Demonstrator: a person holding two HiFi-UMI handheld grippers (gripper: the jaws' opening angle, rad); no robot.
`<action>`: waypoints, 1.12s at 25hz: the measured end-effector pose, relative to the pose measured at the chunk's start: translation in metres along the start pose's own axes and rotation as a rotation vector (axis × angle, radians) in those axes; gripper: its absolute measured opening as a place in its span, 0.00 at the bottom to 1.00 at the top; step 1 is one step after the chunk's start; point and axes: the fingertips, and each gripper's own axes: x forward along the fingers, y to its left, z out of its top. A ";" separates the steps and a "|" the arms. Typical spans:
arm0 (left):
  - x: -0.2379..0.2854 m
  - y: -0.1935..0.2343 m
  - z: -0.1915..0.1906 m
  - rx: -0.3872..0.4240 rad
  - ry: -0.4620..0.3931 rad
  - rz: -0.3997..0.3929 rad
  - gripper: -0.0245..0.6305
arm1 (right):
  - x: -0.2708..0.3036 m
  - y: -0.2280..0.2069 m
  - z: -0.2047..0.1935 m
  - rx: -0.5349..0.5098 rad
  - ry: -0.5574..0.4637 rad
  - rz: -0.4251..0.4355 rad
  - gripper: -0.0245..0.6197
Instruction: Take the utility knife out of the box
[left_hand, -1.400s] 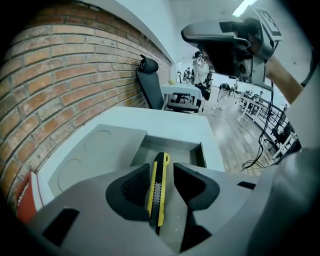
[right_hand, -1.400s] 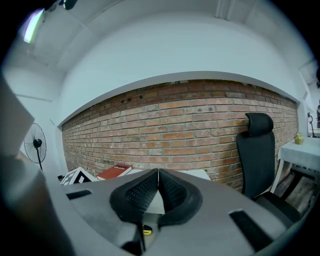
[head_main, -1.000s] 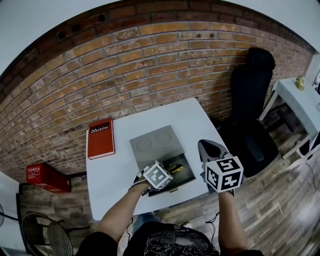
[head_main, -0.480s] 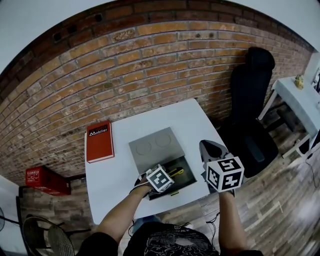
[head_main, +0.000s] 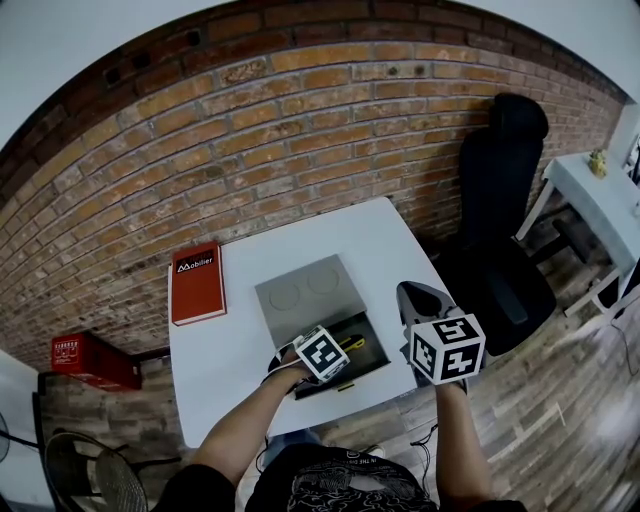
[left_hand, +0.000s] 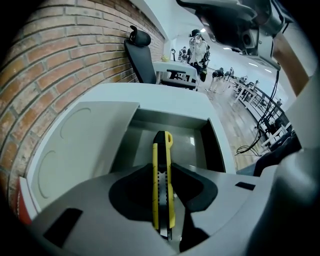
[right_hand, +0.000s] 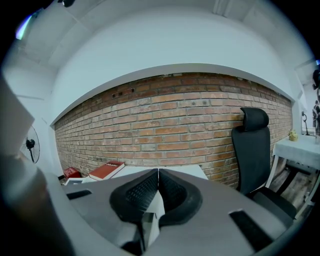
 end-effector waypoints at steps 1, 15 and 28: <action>0.000 -0.001 0.000 -0.007 0.003 0.003 0.23 | -0.002 -0.001 0.000 0.001 -0.001 0.000 0.07; -0.027 -0.001 0.023 -0.092 -0.122 0.169 0.23 | -0.032 -0.011 -0.016 0.016 0.004 0.042 0.07; -0.075 -0.006 0.056 -0.187 -0.268 0.326 0.23 | -0.054 -0.011 -0.018 0.017 -0.002 0.123 0.07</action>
